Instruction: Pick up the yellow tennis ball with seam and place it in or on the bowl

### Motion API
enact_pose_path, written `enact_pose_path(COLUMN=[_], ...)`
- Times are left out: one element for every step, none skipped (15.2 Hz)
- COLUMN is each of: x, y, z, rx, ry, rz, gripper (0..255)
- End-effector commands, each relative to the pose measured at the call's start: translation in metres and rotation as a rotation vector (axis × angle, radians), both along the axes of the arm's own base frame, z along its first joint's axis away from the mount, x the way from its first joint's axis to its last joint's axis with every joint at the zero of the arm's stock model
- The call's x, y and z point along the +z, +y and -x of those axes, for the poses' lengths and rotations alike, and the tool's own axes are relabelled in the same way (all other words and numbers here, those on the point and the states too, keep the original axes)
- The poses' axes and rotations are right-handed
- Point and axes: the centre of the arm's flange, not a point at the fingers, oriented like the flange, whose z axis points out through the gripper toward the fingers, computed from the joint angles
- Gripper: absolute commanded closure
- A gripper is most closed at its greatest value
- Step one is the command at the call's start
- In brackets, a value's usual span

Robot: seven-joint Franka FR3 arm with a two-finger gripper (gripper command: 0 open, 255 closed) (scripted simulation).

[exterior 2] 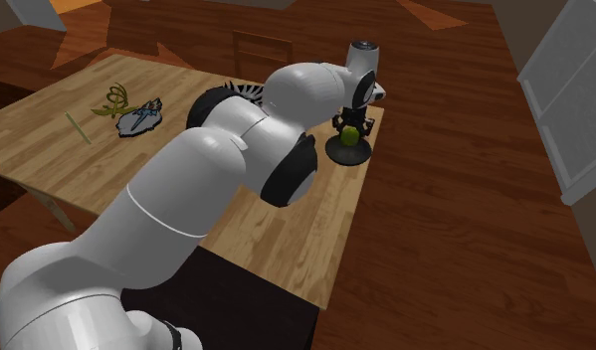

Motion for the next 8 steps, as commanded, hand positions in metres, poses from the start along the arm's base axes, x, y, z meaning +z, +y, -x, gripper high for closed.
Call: enact_pose_path(x=[-0.011,-0.016,-0.021,-0.027,-0.027,-0.027,-0.027,-0.027], y=[0.0,0.0,0.0,0.0,0.0,0.0,0.0,0.0], z=[-0.001,-0.001,-0.001,-0.001,-0.001,-0.001,-0.001,-0.001], rx=[0.0,0.0,0.0,0.0,0.0,0.0,0.0,0.0], ry=[-0.001,-0.001,-0.001,-0.001,-0.001,-0.001,-0.001,-0.001], rz=[0.0,0.0,0.0,0.0,0.0,0.0,0.0,0.0], gripper=[255,255,255,255,255,255,255,255])
